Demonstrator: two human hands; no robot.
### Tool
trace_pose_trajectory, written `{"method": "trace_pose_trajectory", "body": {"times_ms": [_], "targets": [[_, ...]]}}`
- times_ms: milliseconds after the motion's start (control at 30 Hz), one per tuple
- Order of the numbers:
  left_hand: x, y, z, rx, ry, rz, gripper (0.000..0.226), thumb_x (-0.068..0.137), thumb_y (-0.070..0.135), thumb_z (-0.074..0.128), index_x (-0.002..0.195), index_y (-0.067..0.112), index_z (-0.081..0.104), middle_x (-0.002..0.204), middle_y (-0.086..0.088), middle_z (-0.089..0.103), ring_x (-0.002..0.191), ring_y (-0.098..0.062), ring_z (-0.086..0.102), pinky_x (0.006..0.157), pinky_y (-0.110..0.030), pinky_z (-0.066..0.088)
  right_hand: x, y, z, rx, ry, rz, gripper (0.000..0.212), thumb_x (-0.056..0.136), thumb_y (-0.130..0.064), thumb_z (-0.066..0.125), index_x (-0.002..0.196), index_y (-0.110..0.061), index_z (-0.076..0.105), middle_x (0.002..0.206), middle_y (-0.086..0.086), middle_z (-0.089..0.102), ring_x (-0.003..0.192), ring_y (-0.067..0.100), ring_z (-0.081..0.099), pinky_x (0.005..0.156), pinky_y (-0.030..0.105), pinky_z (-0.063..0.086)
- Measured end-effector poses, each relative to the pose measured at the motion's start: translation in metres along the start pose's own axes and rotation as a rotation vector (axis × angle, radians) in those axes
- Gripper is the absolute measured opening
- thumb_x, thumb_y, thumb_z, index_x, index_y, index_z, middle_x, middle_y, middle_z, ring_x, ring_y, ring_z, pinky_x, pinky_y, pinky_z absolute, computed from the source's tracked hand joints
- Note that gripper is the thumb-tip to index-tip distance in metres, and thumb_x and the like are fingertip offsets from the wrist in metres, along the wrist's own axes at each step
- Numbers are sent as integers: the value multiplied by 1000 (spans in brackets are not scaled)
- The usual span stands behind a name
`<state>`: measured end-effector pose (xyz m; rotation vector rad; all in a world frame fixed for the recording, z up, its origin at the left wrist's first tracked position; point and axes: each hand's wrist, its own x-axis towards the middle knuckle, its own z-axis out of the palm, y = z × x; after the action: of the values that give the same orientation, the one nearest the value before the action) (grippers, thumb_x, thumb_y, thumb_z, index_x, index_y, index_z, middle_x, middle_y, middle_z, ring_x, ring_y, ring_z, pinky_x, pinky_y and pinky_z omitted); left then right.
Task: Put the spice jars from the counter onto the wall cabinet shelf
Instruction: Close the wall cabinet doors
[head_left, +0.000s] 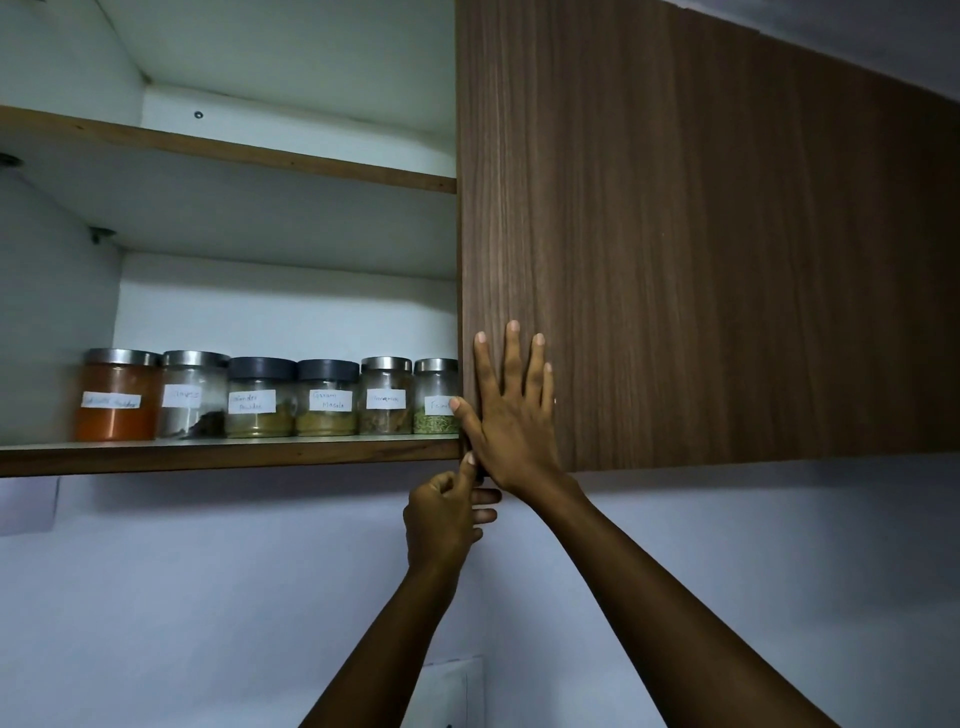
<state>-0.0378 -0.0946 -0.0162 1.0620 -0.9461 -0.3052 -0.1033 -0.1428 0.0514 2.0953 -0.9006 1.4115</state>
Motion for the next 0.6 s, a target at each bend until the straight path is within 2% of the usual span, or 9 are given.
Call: {"method": "trace_pose_trajectory", "body": {"times_ms": [167, 200, 267, 300, 333, 367, 433, 500, 600], "targets": [[-3, -1, -5, 116, -27, 63, 37, 94, 41, 47, 91, 9, 66, 80, -8, 72, 66, -20, 68, 67, -35, 55, -4, 5, 5, 1, 19, -26, 70, 95, -56, 26, 141, -29, -20, 152, 5, -28, 140, 30, -27, 111, 42, -19], [-7, -4, -6, 203, 21, 132, 37, 95, 41, 43, 96, 11, 63, 83, -7, 72, 67, -20, 67, 68, -35, 55, -9, 6, 7, 3, 20, -29, 70, 94, -56, 24, 142, -29, -18, 151, 4, -29, 140, 28, -27, 111, 42, -19], [-20, -11, -8, 398, 227, 354, 32, 98, 36, 37, 109, 14, 58, 94, -6, 69, 75, -18, 65, 63, -28, 50, -23, 8, 12, 4, 10, -39, 68, 94, -58, 19, 144, -28, -16, 152, 3, -27, 140, 27, -27, 112, 43, -19], [-26, -13, -9, 448, 307, 493, 31, 99, 31, 37, 117, 13, 55, 103, -8, 67, 84, -18, 63, 67, -25, 48, -31, 8, 14, 8, 0, -42, 68, 94, -58, 16, 145, -26, -15, 153, 4, -26, 141, 28, -26, 112, 44, -18], [-30, -14, -9, 488, 331, 635, 34, 98, 27, 39, 123, 10, 53, 114, -10, 63, 97, -20, 61, 77, -27, 48, -39, 8, 17, 7, -6, -38, 68, 94, -58, 14, 146, -23, -14, 154, 6, -22, 142, 29, -24, 113, 45, -15], [-30, -13, -9, 539, 314, 763, 41, 95, 27, 39, 130, 7, 49, 126, -12, 58, 113, -23, 55, 91, -33, 44, -47, 7, 19, -6, -1, -28, 69, 94, -56, 14, 147, -18, -9, 156, 9, -17, 143, 31, -18, 115, 47, -10], [-22, -9, -11, 731, 203, 937, 53, 94, 29, 33, 141, 6, 39, 146, -12, 40, 136, -24, 34, 111, -40, 25, -62, 6, 22, -64, 35, -9, 70, 93, -48, 20, 149, -8, 7, 157, 16, 3, 144, 37, 1, 116, 51, 7], [-11, -4, -15, 984, 85, 983, 56, 95, 37, 24, 144, 11, 28, 152, -9, 26, 143, -28, 21, 114, -47, 10, -76, 7, 27, -103, 52, -15, 70, 90, -44, 31, 147, -4, 19, 155, 19, 14, 142, 37, 15, 117, 52, 15], [-1, -3, -24, 1275, -21, 927, 63, 94, 53, 5, 145, 17, 17, 156, -4, 14, 144, -30, 10, 113, -51, 0, -87, 13, 29, -96, 35, -44, 73, 88, -44, 37, 146, -3, 20, 154, 18, 18, 141, 36, 21, 114, 48, 11]]}}
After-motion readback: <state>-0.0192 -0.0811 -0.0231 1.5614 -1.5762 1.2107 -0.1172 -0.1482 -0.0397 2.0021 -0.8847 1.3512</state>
